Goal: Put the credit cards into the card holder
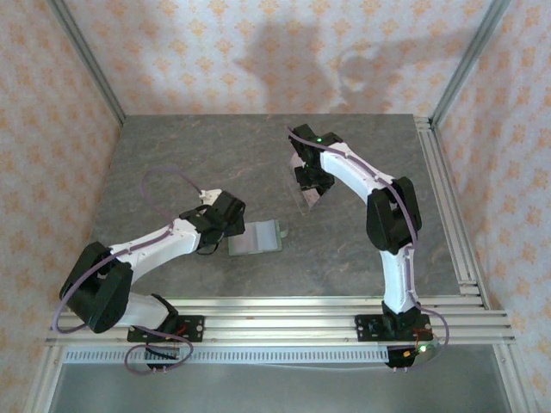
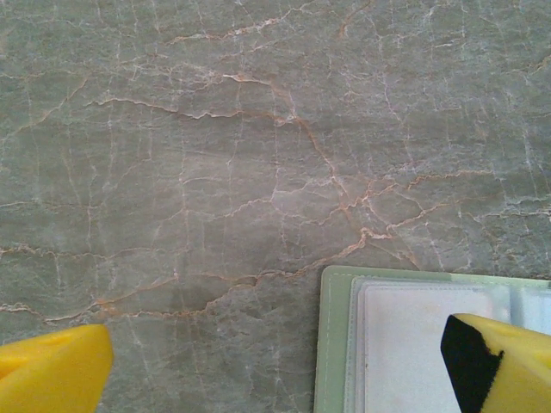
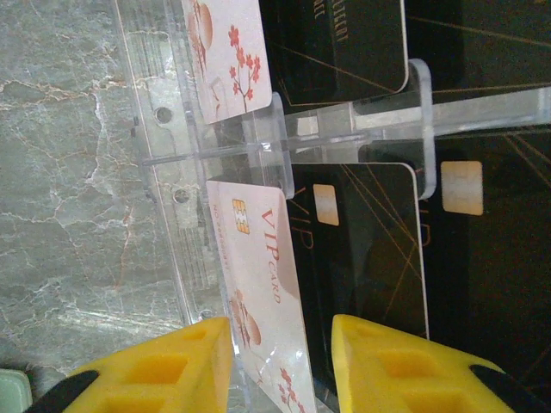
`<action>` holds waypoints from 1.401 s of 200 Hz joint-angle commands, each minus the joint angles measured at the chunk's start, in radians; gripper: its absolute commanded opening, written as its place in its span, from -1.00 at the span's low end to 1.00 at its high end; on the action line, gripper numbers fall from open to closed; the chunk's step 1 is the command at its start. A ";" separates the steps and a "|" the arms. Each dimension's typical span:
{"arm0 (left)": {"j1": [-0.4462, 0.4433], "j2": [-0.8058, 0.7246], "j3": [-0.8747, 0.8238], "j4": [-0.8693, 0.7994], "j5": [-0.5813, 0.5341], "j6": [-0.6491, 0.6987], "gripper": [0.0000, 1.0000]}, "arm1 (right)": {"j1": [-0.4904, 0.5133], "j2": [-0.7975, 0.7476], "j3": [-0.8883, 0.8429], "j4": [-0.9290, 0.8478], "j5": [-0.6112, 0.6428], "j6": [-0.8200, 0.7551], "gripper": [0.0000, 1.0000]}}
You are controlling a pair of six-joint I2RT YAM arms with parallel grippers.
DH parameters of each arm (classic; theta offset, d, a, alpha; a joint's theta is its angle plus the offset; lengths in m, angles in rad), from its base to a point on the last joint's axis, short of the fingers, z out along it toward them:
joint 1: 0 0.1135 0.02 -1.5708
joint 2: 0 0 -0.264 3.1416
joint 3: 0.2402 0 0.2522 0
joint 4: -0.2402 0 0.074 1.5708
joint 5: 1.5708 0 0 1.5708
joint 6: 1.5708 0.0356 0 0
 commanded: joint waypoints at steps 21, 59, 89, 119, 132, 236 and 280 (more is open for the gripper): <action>0.006 -0.016 0.020 -0.017 -0.039 0.023 0.99 | 0.003 0.040 0.023 -0.007 -0.019 -0.011 -0.38; 0.006 -0.014 0.018 -0.019 -0.038 0.018 0.99 | 0.004 0.047 0.028 -0.007 -0.046 -0.008 -0.53; 0.006 -0.014 0.016 -0.018 -0.039 0.017 0.99 | 0.004 0.046 0.027 -0.006 -0.049 -0.006 -0.61; 0.006 -0.011 0.020 -0.019 -0.040 0.020 0.99 | 0.003 0.038 0.032 -0.006 -0.047 -0.003 -0.60; 0.006 -0.008 0.020 -0.019 -0.036 0.020 1.00 | 0.003 0.035 0.040 -0.008 -0.052 -0.002 -0.60; 0.006 0.003 0.020 -0.017 -0.028 0.021 0.99 | 0.003 0.039 0.059 -0.018 -0.073 0.002 -0.71; 0.006 0.002 0.021 -0.015 -0.028 0.040 1.00 | -0.002 0.028 0.062 -0.029 -0.075 -0.005 -1.00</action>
